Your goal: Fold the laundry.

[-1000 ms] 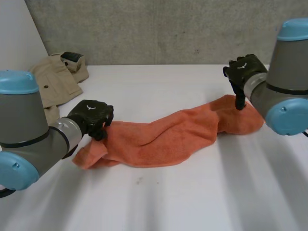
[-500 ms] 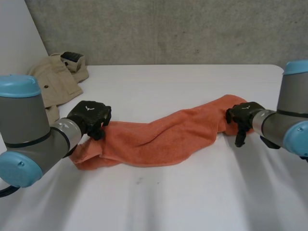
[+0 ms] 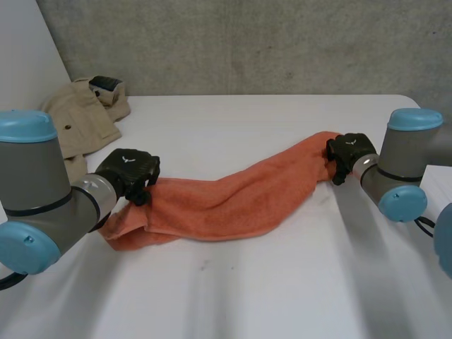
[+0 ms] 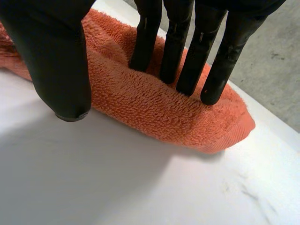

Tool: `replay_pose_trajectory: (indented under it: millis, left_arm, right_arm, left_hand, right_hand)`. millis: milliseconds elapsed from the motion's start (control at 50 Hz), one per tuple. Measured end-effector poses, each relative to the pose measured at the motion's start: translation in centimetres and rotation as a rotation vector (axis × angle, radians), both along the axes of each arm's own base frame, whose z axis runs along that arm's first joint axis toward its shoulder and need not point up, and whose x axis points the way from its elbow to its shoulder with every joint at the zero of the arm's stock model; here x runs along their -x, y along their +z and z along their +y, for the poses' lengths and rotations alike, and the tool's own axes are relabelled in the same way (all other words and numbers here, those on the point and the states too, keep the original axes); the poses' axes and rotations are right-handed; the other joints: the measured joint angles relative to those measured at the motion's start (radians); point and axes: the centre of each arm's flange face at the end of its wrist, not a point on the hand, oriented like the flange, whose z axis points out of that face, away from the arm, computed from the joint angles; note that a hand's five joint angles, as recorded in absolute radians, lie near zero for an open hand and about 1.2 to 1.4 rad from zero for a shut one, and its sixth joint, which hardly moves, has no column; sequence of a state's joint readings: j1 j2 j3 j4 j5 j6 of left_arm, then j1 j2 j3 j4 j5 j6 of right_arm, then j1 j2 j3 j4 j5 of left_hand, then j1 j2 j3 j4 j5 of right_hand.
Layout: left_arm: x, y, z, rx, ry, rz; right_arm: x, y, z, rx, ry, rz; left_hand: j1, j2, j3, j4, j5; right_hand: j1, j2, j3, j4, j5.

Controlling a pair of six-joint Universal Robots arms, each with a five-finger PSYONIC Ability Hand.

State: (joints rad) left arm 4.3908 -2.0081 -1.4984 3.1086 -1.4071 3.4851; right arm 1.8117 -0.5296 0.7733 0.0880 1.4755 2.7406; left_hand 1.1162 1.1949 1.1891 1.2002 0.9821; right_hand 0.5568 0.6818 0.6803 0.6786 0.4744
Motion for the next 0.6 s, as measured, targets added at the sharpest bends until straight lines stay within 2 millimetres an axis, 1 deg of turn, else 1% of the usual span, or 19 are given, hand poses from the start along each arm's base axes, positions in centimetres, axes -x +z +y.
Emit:
replay_pose_trajectory:
  millis: [40, 60, 160, 220, 240, 280, 340, 440, 480, 500, 520, 560, 600]
  left_arm:
    - [0.0, 0.0, 0.0, 0.0, 0.0, 0.0]
    - [0.0, 0.0, 0.1, 0.0, -0.001, 0.0]
    - [0.0, 0.1, 0.2, 0.001, -0.001, 0.002]
    - [0.0, 0.1, 0.2, 0.001, -0.001, 0.002]
    - [0.0, 0.2, 0.2, 0.001, -0.001, 0.003]
    - [0.0, 0.2, 0.2, 0.002, -0.001, 0.004]
    - [0.0, 0.3, 0.2, 0.003, -0.001, 0.005]
    - [0.0, 0.7, 0.3, 0.012, 0.001, 0.009]
    - [-0.1, 1.5, 0.3, 0.03, 0.003, 0.017]
    - [-0.1, 1.5, 0.3, 0.03, 0.003, 0.017]
    - [-0.1, 2.0, 0.3, 0.043, 0.005, 0.022]
    - [-0.3, 2.8, 0.4, 0.061, 0.008, 0.029]
    - [-0.5, 4.0, 0.5, 0.088, 0.012, 0.039]
  right_arm:
    - [-0.1, -0.1, -0.4, 0.013, -0.001, -0.001]
    - [-0.2, 0.0, -0.8, 0.026, -0.002, -0.004]
    - [-0.3, -0.1, -1.4, 0.047, 0.002, -0.007]
    - [-0.4, -0.2, -1.7, 0.055, 0.008, -0.005]
    - [-0.5, -0.3, -1.8, 0.06, 0.01, -0.002]
    - [-0.5, -0.3, -2.0, 0.066, 0.013, 0.002]
    - [-0.5, -0.1, -2.2, 0.071, 0.015, 0.007]
    - [0.0, 2.0, -2.2, 0.076, 0.012, 0.014]
    - [0.7, 4.1, -2.1, 0.078, 0.009, 0.021]
    - [0.7, 4.1, -2.1, 0.078, 0.009, 0.021]
    - [1.3, 6.0, -1.7, 0.081, 0.011, 0.04]
    - [2.0, 8.2, -1.0, 0.076, 0.02, 0.081]
    - [3.1, 11.3, 0.7, 0.058, 0.04, 0.166]
  left_hand:
    - [0.0, 0.0, 0.0, 0.0, 0.0]
    - [0.0, 0.0, 0.0, 0.0, 0.0]
    - [0.0, 0.0, 0.0, 0.0, 0.0]
    - [-0.001, 0.0, 0.0, 0.0, 0.0]
    - [-0.001, 0.0, 0.0, 0.0, 0.0]
    - [-0.001, 0.0, 0.0, 0.0, 0.0]
    - [-0.001, 0.0, 0.0, 0.0, 0.0]
    - [-0.001, 0.0, 0.0, 0.0, 0.0]
    - [-0.001, 0.0, 0.0, 0.0, 0.0]
    - [-0.001, 0.0, 0.0, 0.0, 0.0]
    - [-0.001, 0.0, 0.0, 0.0, 0.0]
    - [-0.001, 0.0, 0.002, 0.0, 0.0]
    - [-0.001, 0.001, 0.003, 0.0, 0.0]
  right_hand:
    - [0.02, 0.027, 0.026, 0.026, 0.025]
    - [0.067, 0.065, 0.065, 0.066, 0.063]
    - [0.144, 0.139, 0.144, 0.147, 0.141]
    - [0.303, 0.327, 0.331, 0.335, 0.33]
    - [0.386, 0.437, 0.431, 0.437, 0.429]
    - [0.409, 0.491, 0.493, 0.501, 0.488]
    - [0.409, 0.491, 0.497, 0.507, 0.493]
    - [0.409, 0.49, 0.497, 0.508, 0.493]
    - [0.414, 0.491, 0.497, 0.508, 0.493]
    - [0.414, 0.491, 0.497, 0.508, 0.493]
    - [0.414, 0.491, 0.497, 0.508, 0.493]
    - [0.415, 0.491, 0.497, 0.508, 0.493]
    - [0.415, 0.491, 0.497, 0.508, 0.493]
